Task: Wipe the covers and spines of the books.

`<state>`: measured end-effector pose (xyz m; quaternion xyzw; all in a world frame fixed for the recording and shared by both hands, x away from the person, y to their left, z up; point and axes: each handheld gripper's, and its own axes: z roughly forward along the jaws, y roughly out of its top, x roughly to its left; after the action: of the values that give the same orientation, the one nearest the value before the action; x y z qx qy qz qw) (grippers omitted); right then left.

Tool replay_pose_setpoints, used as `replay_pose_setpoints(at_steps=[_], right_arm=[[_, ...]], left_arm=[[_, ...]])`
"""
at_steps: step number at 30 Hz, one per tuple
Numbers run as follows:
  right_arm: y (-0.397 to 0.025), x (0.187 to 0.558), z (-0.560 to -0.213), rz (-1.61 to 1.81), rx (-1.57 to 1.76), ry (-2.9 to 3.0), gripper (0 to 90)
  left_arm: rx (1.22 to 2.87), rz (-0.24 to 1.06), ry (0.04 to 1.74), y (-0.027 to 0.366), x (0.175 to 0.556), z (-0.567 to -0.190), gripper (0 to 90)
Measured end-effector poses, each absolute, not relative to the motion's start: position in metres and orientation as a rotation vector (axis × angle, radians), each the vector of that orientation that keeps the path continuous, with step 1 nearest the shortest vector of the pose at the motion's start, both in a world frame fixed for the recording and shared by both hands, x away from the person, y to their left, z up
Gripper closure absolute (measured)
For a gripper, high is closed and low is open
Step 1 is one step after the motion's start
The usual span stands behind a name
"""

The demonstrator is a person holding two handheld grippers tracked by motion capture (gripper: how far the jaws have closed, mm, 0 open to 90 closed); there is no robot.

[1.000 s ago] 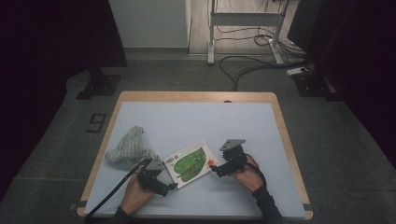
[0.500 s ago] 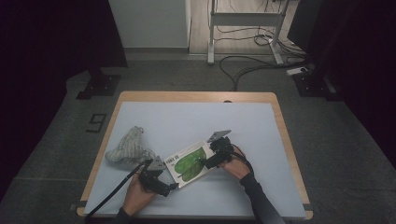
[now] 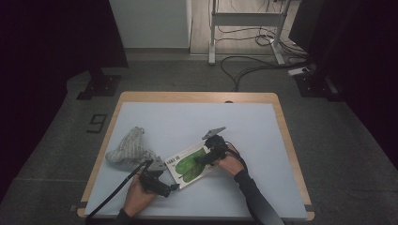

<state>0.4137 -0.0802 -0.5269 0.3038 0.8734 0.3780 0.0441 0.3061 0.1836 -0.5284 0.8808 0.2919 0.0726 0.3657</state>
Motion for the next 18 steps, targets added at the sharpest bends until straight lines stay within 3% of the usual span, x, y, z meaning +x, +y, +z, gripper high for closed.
replay_pose_setpoints(at_steps=[18], right_arm=[[-0.092,0.41,-0.499,1.35,1.038,2.584,7.1]], left_arm=[[2.261,0.185,0.753,0.184,0.306,-0.529,0.0]])
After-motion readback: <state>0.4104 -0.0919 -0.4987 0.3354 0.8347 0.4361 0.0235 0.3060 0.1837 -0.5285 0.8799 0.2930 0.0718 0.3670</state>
